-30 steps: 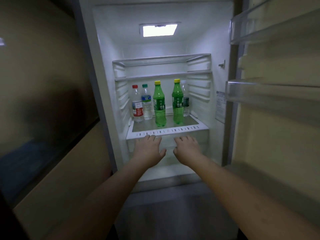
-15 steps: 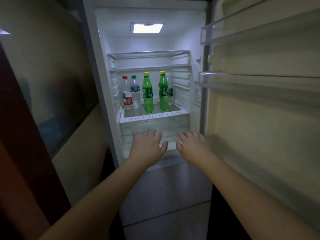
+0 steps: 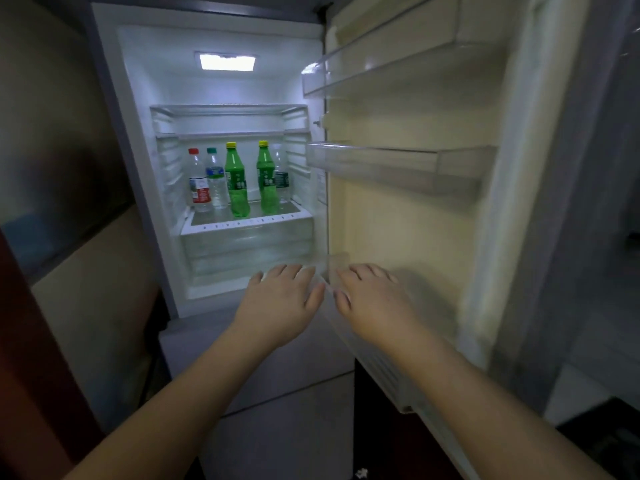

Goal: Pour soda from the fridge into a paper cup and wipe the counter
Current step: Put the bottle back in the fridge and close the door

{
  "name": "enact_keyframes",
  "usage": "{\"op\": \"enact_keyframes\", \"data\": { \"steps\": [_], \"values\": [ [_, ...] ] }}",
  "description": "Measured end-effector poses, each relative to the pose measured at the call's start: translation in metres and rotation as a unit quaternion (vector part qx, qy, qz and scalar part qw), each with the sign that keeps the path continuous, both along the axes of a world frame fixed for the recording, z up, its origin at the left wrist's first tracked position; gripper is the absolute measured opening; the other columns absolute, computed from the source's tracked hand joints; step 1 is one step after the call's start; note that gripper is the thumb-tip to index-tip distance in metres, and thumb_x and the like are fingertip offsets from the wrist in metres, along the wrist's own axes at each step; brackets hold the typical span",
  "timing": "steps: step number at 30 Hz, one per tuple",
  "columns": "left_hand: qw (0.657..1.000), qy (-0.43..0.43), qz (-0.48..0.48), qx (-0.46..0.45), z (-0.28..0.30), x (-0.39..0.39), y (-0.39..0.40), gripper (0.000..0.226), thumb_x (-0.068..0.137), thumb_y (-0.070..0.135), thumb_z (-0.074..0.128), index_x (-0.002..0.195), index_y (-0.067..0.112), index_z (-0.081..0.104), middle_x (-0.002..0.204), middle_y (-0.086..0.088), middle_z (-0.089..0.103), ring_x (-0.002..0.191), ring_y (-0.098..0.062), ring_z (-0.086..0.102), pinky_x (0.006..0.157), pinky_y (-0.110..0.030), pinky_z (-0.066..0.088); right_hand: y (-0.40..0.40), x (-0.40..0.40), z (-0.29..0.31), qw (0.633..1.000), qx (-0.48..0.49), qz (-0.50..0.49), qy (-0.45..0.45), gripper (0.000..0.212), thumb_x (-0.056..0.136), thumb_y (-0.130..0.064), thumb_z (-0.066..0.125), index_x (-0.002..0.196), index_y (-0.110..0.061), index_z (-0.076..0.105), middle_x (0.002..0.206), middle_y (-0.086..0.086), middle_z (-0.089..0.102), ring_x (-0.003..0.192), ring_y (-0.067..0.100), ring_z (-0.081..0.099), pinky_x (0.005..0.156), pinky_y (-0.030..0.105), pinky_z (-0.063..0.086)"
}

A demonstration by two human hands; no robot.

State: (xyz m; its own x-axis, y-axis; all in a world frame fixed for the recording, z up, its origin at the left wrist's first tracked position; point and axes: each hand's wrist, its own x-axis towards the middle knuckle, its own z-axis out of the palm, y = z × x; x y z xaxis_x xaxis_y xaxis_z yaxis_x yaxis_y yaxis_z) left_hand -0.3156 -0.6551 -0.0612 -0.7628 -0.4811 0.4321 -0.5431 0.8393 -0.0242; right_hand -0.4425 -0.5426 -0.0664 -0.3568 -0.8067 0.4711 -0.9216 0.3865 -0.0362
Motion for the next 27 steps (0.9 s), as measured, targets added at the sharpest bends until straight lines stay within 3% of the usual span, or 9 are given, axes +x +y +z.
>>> {"op": "enact_keyframes", "data": {
  "steps": [4, 8, 14, 18, 23, 27],
  "values": [
    [0.999, 0.034, -0.011, -0.001, -0.007, -0.008, 0.053, 0.075, 0.086, 0.057, 0.007, 0.133, 0.023, 0.055, 0.134, 0.001, 0.058, 0.126, -0.022, 0.052, 0.1, -0.044, 0.042, 0.062, -0.006, -0.003, 1.0, 0.001, 0.016, 0.009, 0.044, 0.094, -0.038, 0.042, 0.133, -0.021, 0.05, 0.13, 0.004, 0.055, 0.122, 0.025, 0.047, 0.099, 0.036, 0.035],
    [0.999, 0.013, -0.018, 0.023, -0.014, -0.02, 0.096, 0.083, 0.082, 0.059, -0.003, 0.141, 0.028, 0.045, 0.146, 0.007, 0.046, 0.135, -0.015, 0.04, 0.106, -0.038, 0.035, 0.12, -0.011, -0.008, 0.999, -0.032, 0.013, 0.023, 0.046, 0.085, -0.038, 0.047, 0.125, -0.017, 0.06, 0.12, 0.005, 0.062, 0.113, 0.025, 0.055, 0.095, 0.038, 0.044],
    [0.998, 0.025, -0.058, 0.026, -0.009, -0.045, 0.151, 0.082, 0.083, 0.063, 0.001, 0.143, 0.029, 0.044, 0.143, 0.008, 0.049, 0.133, -0.015, 0.043, 0.105, -0.036, 0.036, 0.192, -0.025, -0.002, 0.997, -0.075, 0.028, -0.002, 0.051, 0.092, -0.043, 0.031, 0.13, -0.019, 0.054, 0.132, 0.003, 0.054, 0.123, 0.022, 0.048, 0.101, 0.038, 0.039],
    [0.996, 0.036, -0.078, 0.025, -0.009, -0.066, 0.179, 0.079, 0.085, 0.068, 0.012, 0.14, 0.024, 0.048, 0.136, 0.003, 0.057, 0.125, -0.019, 0.05, 0.097, -0.035, 0.042, 0.232, -0.039, 0.006, 0.99, -0.136, 0.021, 0.003, 0.045, 0.095, -0.043, 0.033, 0.129, -0.022, 0.054, 0.134, -0.001, 0.05, 0.127, 0.016, 0.04, 0.104, 0.035, 0.035],
    [0.996, 0.052, -0.075, 0.02, -0.007, -0.075, 0.2, 0.075, 0.086, 0.069, 0.018, 0.136, 0.024, 0.05, 0.125, 0.004, 0.061, 0.113, -0.021, 0.057, 0.088, -0.036, 0.047, 0.252, -0.059, 0.004, 0.981, -0.186, -0.016, -0.045, 0.044, 0.098, -0.043, 0.036, 0.139, -0.026, 0.041, 0.156, 0.004, 0.019, 0.143, 0.019, 0.017, 0.111, 0.037, 0.022],
    [0.996, 0.049, -0.069, 0.014, -0.003, -0.073, 0.212, 0.066, 0.091, 0.067, 0.028, 0.141, 0.026, 0.044, 0.132, 0.007, 0.056, 0.118, -0.018, 0.053, 0.09, -0.035, 0.044, 0.244, -0.063, -0.007, 0.978, -0.161, -0.013, -0.134, 0.046, 0.098, -0.045, 0.036, 0.141, -0.031, 0.03, 0.16, 0.005, -0.001, 0.145, 0.022, 0.012, 0.112, 0.039, 0.025]
  ]
}}
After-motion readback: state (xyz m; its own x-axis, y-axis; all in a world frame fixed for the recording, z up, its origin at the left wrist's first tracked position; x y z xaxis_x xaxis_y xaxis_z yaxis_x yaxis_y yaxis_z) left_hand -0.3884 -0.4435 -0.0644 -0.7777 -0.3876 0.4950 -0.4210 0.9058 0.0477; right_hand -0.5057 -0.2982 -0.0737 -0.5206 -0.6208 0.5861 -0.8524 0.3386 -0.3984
